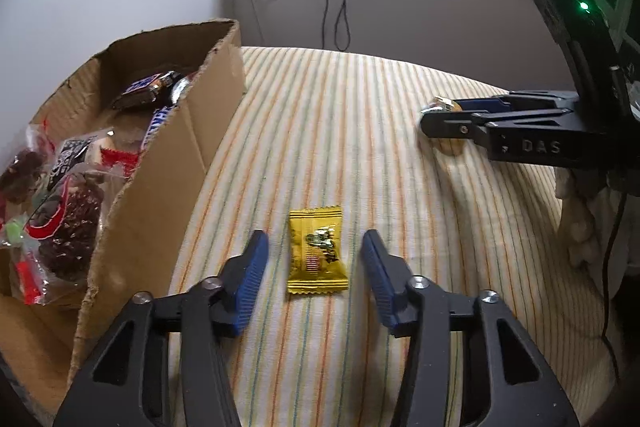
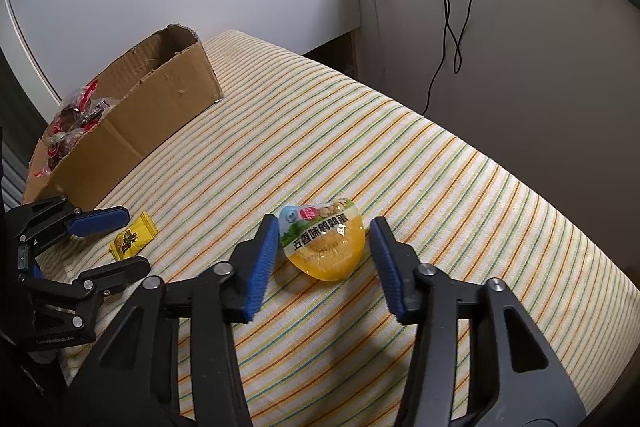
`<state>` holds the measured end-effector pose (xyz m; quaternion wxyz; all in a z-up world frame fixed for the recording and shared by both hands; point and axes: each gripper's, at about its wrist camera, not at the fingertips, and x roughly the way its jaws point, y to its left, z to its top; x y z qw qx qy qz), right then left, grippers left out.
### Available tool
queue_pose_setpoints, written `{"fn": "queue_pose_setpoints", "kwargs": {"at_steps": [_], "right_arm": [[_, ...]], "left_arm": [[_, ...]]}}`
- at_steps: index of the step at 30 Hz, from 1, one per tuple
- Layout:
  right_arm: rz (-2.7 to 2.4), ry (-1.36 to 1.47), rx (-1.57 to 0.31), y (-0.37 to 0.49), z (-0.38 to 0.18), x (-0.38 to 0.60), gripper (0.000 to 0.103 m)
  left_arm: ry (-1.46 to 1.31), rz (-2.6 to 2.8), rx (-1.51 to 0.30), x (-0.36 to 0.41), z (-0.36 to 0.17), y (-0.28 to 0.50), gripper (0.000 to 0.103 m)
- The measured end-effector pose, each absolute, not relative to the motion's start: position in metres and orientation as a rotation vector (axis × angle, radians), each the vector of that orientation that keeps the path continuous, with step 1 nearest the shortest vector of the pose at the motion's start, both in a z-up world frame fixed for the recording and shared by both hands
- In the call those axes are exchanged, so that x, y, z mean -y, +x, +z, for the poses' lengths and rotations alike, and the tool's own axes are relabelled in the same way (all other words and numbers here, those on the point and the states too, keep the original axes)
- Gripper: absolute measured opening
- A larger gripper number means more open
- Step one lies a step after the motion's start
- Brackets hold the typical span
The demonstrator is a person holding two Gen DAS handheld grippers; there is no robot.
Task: Organize snacks
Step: 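Grasp the yellow candy packet with the left tool while the right tool grasps the yellow jelly cup, then carry the yellow packet and jelly cup over the box with both tools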
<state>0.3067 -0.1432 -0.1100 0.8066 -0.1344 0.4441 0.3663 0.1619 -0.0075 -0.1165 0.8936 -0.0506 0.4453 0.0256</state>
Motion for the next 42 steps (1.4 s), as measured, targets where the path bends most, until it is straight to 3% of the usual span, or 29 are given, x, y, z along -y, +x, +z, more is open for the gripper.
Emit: {"fn": "queue_pose_setpoints", "kwargs": {"at_steps": [2, 4, 21, 42], "right_arm": [[0.776, -0.298, -0.946, 0.305, -0.109, 0.143, 0.041], [0.768, -0.31, -0.944, 0.303, -0.109, 0.141, 0.041], [0.727, -0.313, -0.936, 0.267, -0.079, 0.143, 0.039], [0.769, -0.34, -0.839, 0.218, -0.021, 0.063, 0.039]], "left_arm": [[-0.091, 0.038, -0.919, 0.009, -0.116, 0.162, 0.028], [-0.089, 0.029, -0.917, 0.014, -0.114, 0.161, 0.024], [-0.126, -0.052, -0.838, 0.004, -0.081, 0.127, 0.023], [-0.158, 0.006, -0.695, -0.066, -0.036, 0.073, 0.023]]}}
